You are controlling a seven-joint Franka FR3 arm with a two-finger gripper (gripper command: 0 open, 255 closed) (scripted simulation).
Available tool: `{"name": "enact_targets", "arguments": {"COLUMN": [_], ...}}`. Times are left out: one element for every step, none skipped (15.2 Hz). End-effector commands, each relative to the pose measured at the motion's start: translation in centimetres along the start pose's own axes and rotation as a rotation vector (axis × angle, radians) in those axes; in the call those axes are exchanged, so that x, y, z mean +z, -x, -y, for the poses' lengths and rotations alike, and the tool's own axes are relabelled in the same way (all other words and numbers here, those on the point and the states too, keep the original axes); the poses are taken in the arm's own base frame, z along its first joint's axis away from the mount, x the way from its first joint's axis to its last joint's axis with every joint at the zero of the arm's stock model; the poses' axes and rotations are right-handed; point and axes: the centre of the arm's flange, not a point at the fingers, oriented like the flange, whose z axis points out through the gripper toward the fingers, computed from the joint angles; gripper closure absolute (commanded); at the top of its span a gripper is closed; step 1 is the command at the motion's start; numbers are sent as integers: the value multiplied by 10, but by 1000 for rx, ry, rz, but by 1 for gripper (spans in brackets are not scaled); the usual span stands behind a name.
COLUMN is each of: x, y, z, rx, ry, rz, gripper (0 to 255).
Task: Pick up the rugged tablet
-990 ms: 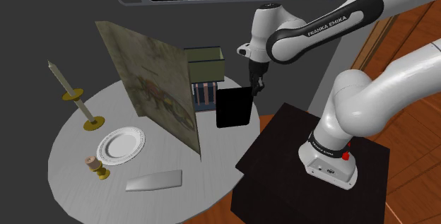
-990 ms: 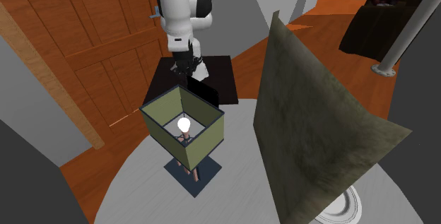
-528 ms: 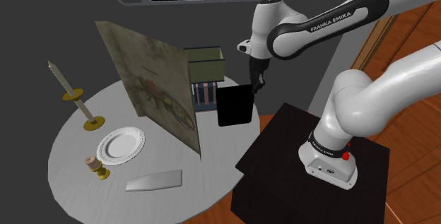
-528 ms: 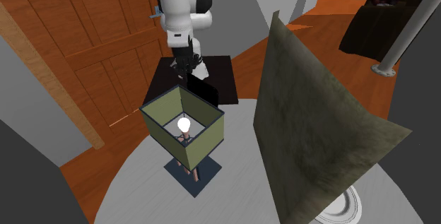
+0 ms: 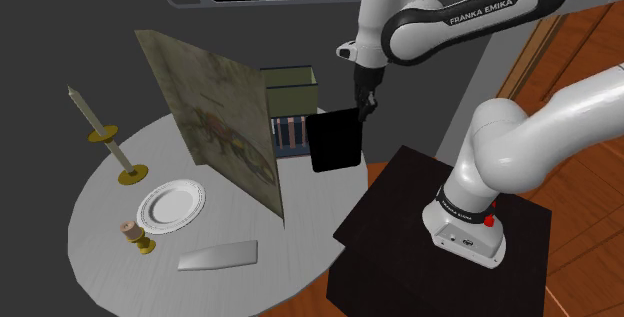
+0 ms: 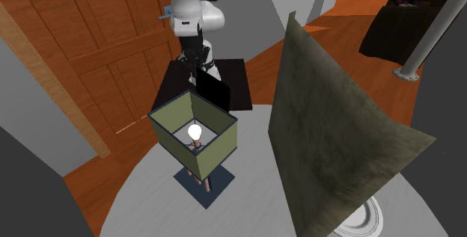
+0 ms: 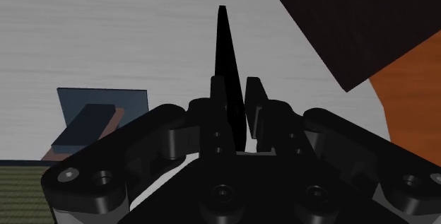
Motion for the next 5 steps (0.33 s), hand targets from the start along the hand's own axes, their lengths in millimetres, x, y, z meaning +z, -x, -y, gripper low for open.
{"name": "enact_targets", "arguments": {"x": [-12, -17, -23, -24, -24], "y": [0, 0, 0, 0, 0], "z": [0, 0, 0, 0, 0], "rx": [0, 0, 0, 0, 0], "ry": [0, 0, 0, 0, 0], "rz": [0, 0, 0, 0, 0], "gripper": [255, 255, 255, 255, 255]}}
